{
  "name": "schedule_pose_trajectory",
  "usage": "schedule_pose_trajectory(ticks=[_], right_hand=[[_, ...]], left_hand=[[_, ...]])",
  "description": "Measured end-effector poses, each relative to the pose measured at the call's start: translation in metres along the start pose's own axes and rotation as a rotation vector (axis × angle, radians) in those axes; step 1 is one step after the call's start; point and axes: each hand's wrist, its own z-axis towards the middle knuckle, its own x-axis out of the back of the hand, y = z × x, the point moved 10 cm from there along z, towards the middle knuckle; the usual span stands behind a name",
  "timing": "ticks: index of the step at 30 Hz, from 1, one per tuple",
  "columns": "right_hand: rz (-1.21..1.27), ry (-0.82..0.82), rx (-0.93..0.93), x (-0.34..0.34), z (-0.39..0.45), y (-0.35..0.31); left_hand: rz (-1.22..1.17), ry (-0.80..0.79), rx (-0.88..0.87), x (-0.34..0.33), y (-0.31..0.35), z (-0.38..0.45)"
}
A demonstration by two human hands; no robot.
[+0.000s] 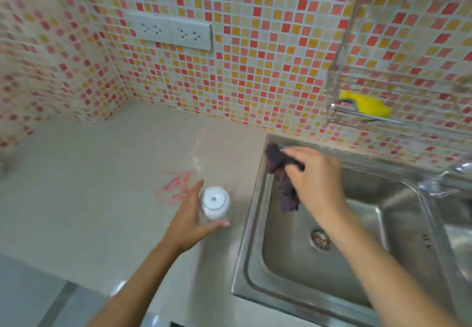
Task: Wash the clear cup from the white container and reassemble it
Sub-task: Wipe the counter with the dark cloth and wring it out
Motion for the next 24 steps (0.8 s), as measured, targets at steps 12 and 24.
schedule_pose_trajectory(ticks=[12, 24], right_hand=[[-0.348, -0.45, -0.208, -0.215, -0.077, 0.091], [-0.515, -0.7, 0.208, -0.322, -0.179, -0.028]], left_hand=[[-0.271, -0.017, -0.162, -0.021, -0.03, 0.019], [-0.228, 0.366, -0.089, 0.171, -0.095, 0.064]])
